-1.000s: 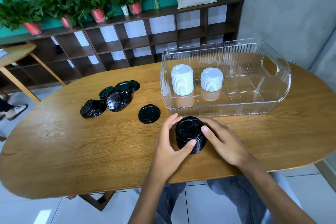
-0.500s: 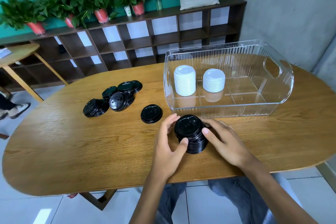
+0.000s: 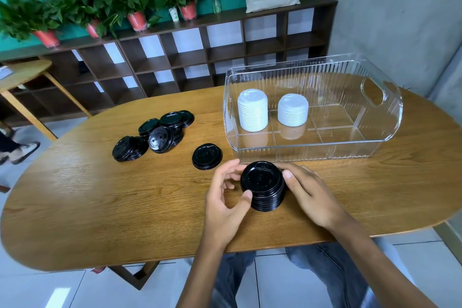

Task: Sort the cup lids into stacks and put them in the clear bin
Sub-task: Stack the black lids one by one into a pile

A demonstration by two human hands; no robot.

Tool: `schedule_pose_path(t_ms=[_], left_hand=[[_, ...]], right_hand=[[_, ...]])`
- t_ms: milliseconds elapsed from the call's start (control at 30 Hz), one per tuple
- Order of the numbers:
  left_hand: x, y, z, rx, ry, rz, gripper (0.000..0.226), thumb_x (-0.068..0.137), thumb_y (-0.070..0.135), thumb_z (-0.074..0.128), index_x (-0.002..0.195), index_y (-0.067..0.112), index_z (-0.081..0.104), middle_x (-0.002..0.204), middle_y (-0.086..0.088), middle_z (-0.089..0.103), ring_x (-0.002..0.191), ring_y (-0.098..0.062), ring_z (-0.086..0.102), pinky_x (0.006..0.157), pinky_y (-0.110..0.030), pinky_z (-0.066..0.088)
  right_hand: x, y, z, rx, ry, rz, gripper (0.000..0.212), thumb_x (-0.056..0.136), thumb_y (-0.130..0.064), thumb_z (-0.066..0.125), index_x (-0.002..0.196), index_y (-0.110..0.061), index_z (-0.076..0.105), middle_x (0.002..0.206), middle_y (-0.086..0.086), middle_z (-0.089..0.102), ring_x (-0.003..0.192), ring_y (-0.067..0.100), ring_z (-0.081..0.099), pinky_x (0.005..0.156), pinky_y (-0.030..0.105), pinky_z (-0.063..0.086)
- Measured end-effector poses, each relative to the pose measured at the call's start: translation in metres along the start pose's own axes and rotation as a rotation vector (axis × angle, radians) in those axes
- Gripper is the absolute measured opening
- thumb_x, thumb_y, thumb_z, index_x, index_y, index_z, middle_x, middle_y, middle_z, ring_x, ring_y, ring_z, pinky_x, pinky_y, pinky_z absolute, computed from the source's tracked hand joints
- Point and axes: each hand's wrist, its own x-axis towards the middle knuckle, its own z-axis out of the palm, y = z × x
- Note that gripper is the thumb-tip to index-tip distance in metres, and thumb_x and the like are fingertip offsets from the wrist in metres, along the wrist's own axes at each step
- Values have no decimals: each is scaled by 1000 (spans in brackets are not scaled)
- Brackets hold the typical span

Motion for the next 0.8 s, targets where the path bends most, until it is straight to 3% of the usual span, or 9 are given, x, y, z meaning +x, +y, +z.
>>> schedule_pose_path(t_ms=[133,233,400,500,667,733,800], left_hand=[[1,3,-2,23,-98,-25,66,86,25,70,146,32,46,139,3,63,135,-26,52,113,-41,38],[1,5,-2,47,-196,-15,71,87,19,69,151,31,40,148,9,58,146,-22,43,121,-38,30],[-1,6,1,25,-85,6,69,82,22,72,145,32,47,141,2,62,138,-26,52,118,-37,38],[0,4,2,33,8,-5,67,80,30,78,140,40,50,137,1,60,135,-28,52,115,-40,41],[2,2,6,118,-13,-18,70,76,46,84,137,47,50,132,12,55,133,-22,52,112,-35,41],[1,2,6,120,-30,2,65,80,43,79,138,46,49,138,12,55,136,-21,50,111,-32,41],[-1,0,4,94,-37,12,57,87,34,69,141,40,50,141,8,57,136,-23,51,111,-39,42]], right_hand=[[1,2,1,0,9,-1,46,104,-50,25,134,-39,57,131,-25,60,127,6,52,108,49,37],[0,3,2,13,19,-4,45,104,-49,25,134,-40,57,131,-26,61,127,7,52,108,49,37],[0,4,2,24,29,-7,47,105,-50,23,133,-38,58,132,-25,61,128,9,52,108,50,37],[0,3,2,-12,4,-6,54,100,-61,22,135,-39,55,133,-26,59,127,5,50,109,48,36],[0,2,1,-58,-25,-8,55,94,-70,28,135,-43,51,131,-30,57,125,-1,48,110,45,34],[1,3,1,-52,-21,-4,53,96,-67,30,136,-41,52,132,-29,57,126,0,48,111,45,34],[1,4,2,-40,-15,5,51,98,-62,29,136,-37,54,132,-26,58,127,2,49,110,46,34]])
